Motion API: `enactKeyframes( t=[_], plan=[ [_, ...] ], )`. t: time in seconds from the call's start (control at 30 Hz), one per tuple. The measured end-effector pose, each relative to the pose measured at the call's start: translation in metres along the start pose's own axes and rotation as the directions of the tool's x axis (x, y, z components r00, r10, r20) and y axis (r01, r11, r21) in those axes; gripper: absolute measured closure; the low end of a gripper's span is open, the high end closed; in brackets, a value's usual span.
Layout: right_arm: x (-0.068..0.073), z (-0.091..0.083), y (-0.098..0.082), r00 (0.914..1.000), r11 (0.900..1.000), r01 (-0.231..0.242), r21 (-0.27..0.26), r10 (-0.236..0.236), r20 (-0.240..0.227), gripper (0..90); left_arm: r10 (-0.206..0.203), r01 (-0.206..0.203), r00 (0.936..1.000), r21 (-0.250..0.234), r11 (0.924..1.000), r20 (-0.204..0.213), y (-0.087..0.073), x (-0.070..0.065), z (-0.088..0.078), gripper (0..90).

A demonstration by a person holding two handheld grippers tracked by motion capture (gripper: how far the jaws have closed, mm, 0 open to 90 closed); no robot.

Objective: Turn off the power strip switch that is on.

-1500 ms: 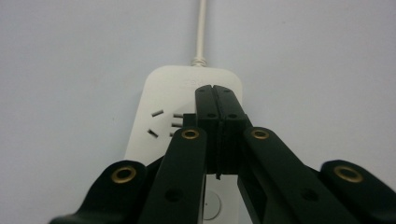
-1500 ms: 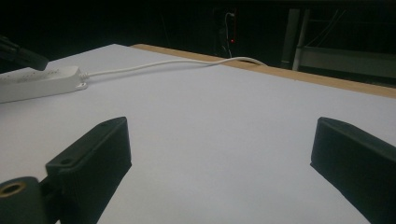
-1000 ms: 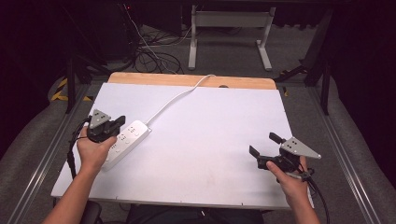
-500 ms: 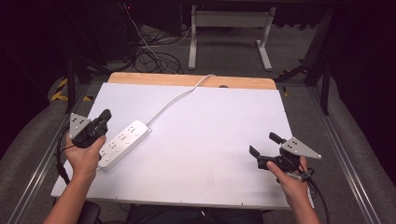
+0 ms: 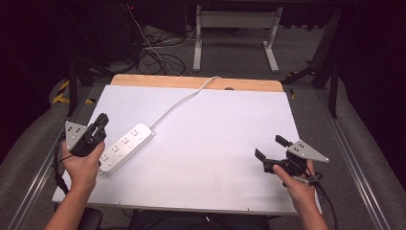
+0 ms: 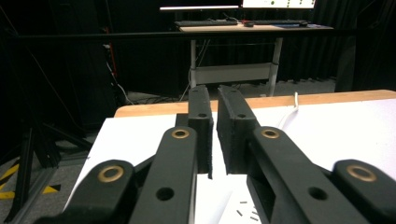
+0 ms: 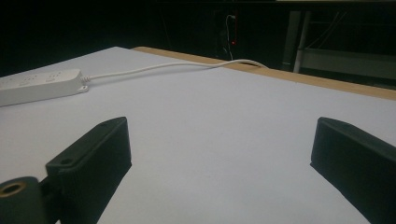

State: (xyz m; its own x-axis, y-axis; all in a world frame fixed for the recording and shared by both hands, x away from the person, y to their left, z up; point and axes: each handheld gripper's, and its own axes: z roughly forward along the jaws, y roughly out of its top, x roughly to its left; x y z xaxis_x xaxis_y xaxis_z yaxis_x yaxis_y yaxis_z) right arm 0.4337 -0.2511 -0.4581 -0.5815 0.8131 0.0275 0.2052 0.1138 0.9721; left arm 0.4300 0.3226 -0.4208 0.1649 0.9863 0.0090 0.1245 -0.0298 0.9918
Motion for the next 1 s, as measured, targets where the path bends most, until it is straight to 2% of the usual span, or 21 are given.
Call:
enactKeyframes(
  t=[0.1, 0.2, 0.27, 0.4, 0.6, 0.73, 1.0],
  plan=[
    [0.000, 0.000, 0.000, 1.0000, 1.000, 0.000, 0.001, 0.000, -0.001, 5.5, 0.001, -0.001, 0.9997, 0.015, 0.9999, -0.024, 0.000, -0.003, 0.003, 70.2],
    [0.000, -0.001, 0.000, 1.0000, 1.000, -0.002, -0.001, 0.002, 0.000, 5.4, -0.016, 0.018, 0.9993, 0.035, 0.9992, -0.035, -0.001, -0.003, 0.007, 48.7],
    [0.000, -0.001, 0.000, 1.0000, 1.000, -0.004, 0.001, 0.004, -0.001, 5.4, -0.015, 0.016, 0.9993, 0.028, 0.9995, -0.035, -0.002, -0.003, 0.008, 37.7],
    [0.000, 0.000, 0.000, 1.0000, 1.000, -0.003, 0.003, 0.003, -0.001, 5.4, 0.007, -0.005, 0.9958, 0.021, 0.9998, -0.091, -0.003, -0.006, 0.010, 15.2],
    [0.000, 0.000, 0.000, 1.0000, 1.000, -0.002, 0.005, 0.002, 0.001, 5.4, 0.004, -0.002, 0.9955, 0.018, 0.9998, -0.095, -0.004, -0.008, 0.011, 8.5],
    [0.000, 0.000, 0.000, 1.0000, 1.000, -0.001, 0.006, 0.001, 0.002, 5.4, 0.015, -0.013, 0.9953, 0.022, 0.9997, -0.096, -0.006, -0.009, 0.013, 5.6],
    [0.000, 0.000, 0.000, 1.0000, 1.000, -0.001, 0.006, 0.001, 0.003, 3.8, 0.017, -0.014, 0.9944, 0.024, 0.9996, -0.104, -0.006, -0.008, 0.014, 5.0]
  ],
)
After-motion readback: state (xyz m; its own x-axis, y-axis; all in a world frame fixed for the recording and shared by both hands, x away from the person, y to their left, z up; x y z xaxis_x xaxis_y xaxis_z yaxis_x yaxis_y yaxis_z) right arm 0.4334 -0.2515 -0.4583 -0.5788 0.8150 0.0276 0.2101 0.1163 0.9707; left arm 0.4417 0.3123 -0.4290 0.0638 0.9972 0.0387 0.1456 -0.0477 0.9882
